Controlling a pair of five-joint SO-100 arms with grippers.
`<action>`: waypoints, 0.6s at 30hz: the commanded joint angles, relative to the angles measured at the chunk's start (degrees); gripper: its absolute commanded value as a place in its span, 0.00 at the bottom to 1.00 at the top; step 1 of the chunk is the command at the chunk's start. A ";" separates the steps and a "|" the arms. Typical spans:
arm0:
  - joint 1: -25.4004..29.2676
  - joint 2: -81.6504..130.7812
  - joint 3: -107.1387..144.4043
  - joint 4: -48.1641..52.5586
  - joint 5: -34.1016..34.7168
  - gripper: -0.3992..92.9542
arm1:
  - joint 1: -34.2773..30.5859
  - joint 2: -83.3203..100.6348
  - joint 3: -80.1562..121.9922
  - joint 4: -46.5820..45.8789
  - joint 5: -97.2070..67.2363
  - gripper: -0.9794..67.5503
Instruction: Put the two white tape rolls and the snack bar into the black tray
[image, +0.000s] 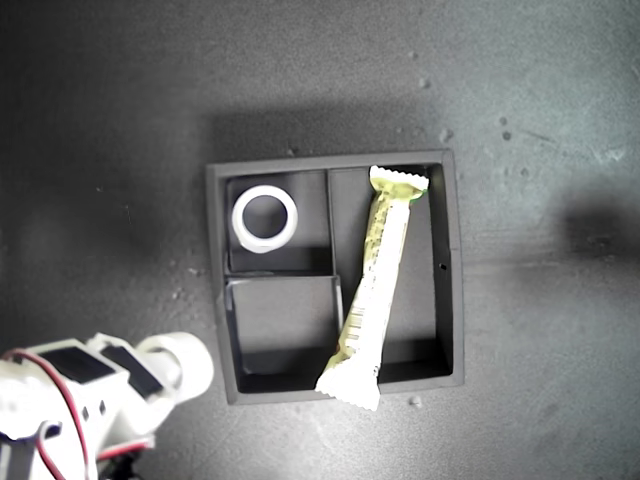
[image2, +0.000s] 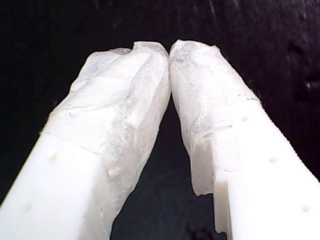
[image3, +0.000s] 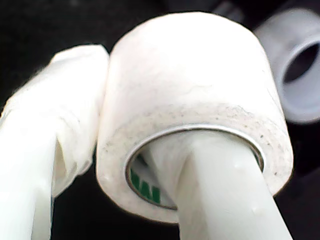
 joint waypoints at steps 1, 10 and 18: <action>-2.11 -8.53 -14.06 1.05 3.08 0.01 | -0.44 0.53 3.78 -5.36 0.70 0.01; -4.31 -40.08 -51.24 14.68 3.08 0.01 | -2.55 0.53 8.09 -10.90 0.26 0.01; -4.66 -39.02 -41.66 14.68 -1.49 0.01 | -3.69 0.53 9.58 -12.13 -0.44 0.01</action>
